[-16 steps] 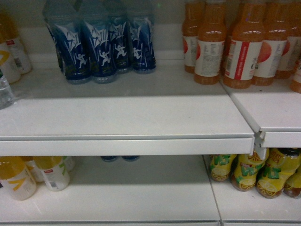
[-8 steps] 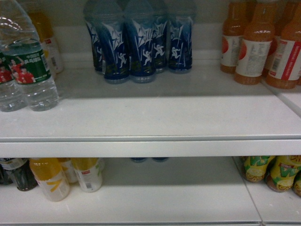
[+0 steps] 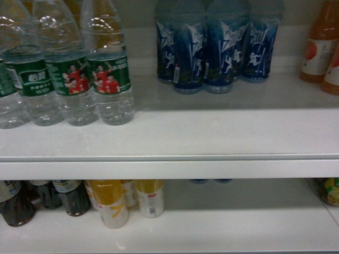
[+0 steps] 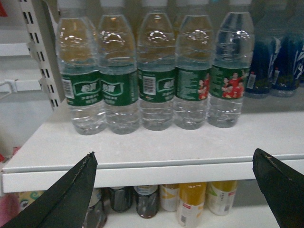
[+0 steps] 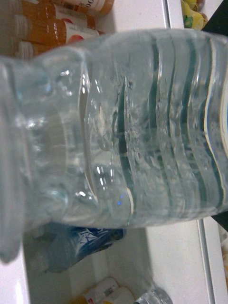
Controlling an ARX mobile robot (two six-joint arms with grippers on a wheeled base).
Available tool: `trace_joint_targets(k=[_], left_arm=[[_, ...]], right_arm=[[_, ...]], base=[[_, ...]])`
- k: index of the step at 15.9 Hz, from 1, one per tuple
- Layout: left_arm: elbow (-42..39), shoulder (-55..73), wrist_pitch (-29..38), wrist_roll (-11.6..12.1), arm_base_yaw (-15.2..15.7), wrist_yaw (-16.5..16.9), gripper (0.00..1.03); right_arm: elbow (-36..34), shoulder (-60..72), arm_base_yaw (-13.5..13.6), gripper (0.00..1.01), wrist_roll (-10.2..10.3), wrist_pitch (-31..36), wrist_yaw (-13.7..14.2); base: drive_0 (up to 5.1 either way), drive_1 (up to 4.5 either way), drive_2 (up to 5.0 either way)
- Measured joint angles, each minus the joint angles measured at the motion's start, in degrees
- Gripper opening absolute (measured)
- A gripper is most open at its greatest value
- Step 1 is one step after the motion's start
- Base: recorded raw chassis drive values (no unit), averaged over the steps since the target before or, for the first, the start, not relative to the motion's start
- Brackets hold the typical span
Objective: Move water from second to third shelf
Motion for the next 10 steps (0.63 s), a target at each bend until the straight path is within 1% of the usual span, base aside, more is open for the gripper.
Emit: trace_joint_targets(k=[8,10], left_arm=[[0.0,0.0,0.0,0.0,0.0,-0.1,0.98],[0.0,0.0,0.0,0.0,0.0,0.0,0.98]], right_arm=[[0.0,0.0,-0.1,0.43,0.0,-0.3,0.2],[0.0,0.0,0.0,0.43,0.0,-0.5,-0.2]], base=[[-4.9,2.51,2.5],[-4.9,2.54,2.5]])
